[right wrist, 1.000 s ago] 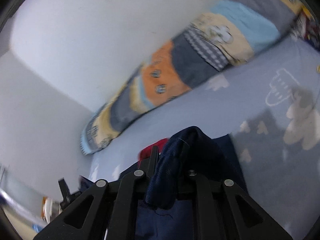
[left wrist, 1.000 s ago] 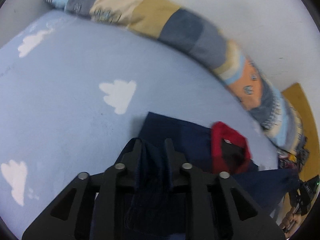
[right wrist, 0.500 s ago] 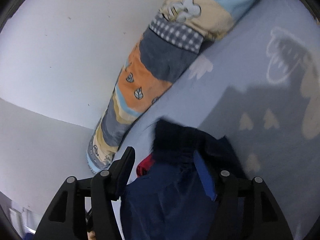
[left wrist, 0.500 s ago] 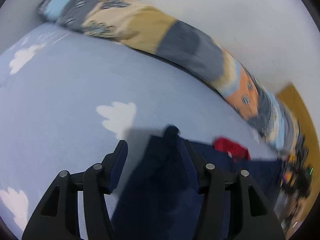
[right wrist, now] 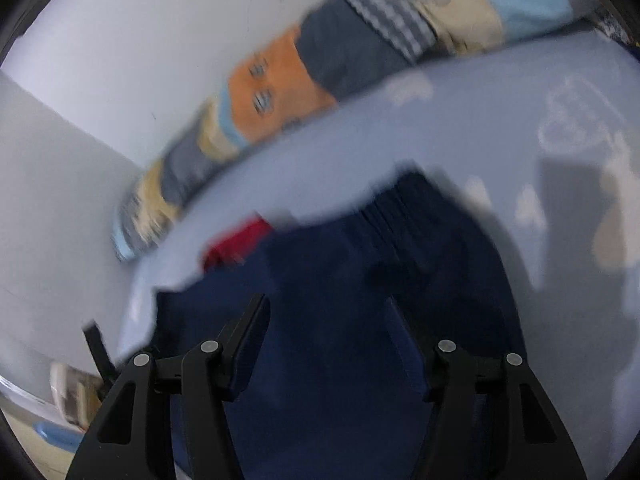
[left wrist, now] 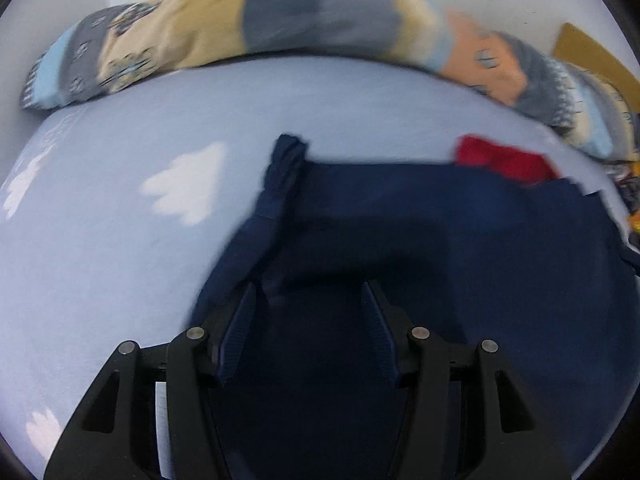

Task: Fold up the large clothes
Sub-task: 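Lay the hem over the collar and open both grippers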

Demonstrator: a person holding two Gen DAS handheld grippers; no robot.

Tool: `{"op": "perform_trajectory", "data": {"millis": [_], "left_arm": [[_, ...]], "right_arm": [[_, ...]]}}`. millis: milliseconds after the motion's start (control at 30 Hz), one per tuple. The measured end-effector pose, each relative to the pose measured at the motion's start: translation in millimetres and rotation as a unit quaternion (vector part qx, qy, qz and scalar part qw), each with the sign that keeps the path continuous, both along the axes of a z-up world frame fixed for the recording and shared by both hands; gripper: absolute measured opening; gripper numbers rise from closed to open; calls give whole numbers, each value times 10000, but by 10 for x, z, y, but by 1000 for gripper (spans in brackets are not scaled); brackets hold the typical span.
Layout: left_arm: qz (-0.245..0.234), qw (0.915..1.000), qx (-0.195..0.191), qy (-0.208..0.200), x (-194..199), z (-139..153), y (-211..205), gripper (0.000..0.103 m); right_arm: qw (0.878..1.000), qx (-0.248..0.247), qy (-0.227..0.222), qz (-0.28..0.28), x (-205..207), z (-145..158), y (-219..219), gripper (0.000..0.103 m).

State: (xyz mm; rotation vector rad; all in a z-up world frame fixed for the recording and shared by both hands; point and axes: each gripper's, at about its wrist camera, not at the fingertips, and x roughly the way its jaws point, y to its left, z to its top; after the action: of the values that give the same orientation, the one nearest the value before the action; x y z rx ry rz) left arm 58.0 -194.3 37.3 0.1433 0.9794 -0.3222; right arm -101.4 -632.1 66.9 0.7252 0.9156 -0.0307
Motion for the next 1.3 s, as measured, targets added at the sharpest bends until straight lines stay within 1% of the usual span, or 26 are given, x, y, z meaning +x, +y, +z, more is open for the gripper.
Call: {"op": "perform_trajectory", "data": {"millis": [33,67,100,167,200,333,367,433,500,567,600,633,667,733,767,800,867,900,967,1033,1067,1100,1133,1167,1233,1300], "left_arm": [[67,9999,-151,-44,-9,-35,136,58],[109,9997,-220,-78,-28,-27,207,57],[138,9996,-190,-132,-55,-1,247,56],[169,9993,-168,-302,-182,111,297,55],[190,9987,-264,-394,-258,184,333,55],[1,9936,-964,-588,-822,484,335,56],[-123,9927,-1033,-614,-952,502,296,59],[-317,9931,-882,-707,-1225,465,221,62],[-271,9964,-639,-483,-1293,278,233,62],[140,9992,-358,-95,-1225,41,374,63],[337,9989,-314,-67,-1208,-25,473,63],[533,9980,-324,-80,-1226,-9,564,63],[633,9975,-312,-43,-1253,37,589,61],[657,9964,-530,-20,-1377,209,573,61],[652,9957,-658,-69,-1472,300,536,61],[640,9950,-756,-151,-1582,408,472,62],[585,9951,-758,-231,-1745,503,340,64],[580,9954,-723,-245,-1806,517,272,69],[597,9965,-576,-70,-1885,428,132,72],[556,9961,-563,401,-1862,200,122,72],[459,9973,-381,434,-1862,151,105,72],[318,9989,-156,293,-1880,162,87,72],[233,9996,143,8,-1903,228,92,72],[229,9994,245,-121,-1921,281,118,72],[196,9996,22,-197,-1949,399,206,72],[183,9991,55,-381,-2000,502,229,72]], "right_arm": [[9999,-77,122,-34,-47,-107,-12,55],[9989,-259,340,-195,-113,-224,-59,47],[9972,-439,485,-359,-153,-266,-98,30],[9907,-851,650,-838,-361,-232,-176,30],[9908,-869,514,-897,-468,-145,-140,34],[9925,-1132,-141,-432,-785,203,370,38],[9946,-966,-319,-205,-875,251,573,40],[9953,-865,-414,97,-971,260,876,38],[9945,-994,-289,140,-1056,199,1092,38],[9937,-1116,-47,-20,-1172,-11,1164,38],[9927,-1190,75,-167,-1254,-112,1121,34],[9923,-1215,115,-223,-1291,-187,1087,34],[9910,-1298,184,-275,-1316,-193,1062,29],[9807,-1848,279,-582,-1455,-40,1064,35],[9779,-1963,125,-705,-1547,68,1088,37],[9793,-1892,-23,-715,-1615,132,1120,41],[9813,-1805,-99,-658,-1678,187,1254,42],[9820,-1804,-91,-549,-1674,194,1353,42],[9813,-1906,-40,-265,-1599,175,1533,42],[9789,-2027,266,39,-1519,60,1630,47],[9776,-2053,436,135,-1484,-17,1628,48],[9754,-2083,642,336,-1437,-94,1633,48],[9738,-2138,665,404,-1428,-103,1636,47],[9729,-2195,610,405,-1453,-52,1646,47],[9710,-2332,337,406,-1534,140,1686,47],[9676,-2496,179,330,-1603,255,1702,50]]}}
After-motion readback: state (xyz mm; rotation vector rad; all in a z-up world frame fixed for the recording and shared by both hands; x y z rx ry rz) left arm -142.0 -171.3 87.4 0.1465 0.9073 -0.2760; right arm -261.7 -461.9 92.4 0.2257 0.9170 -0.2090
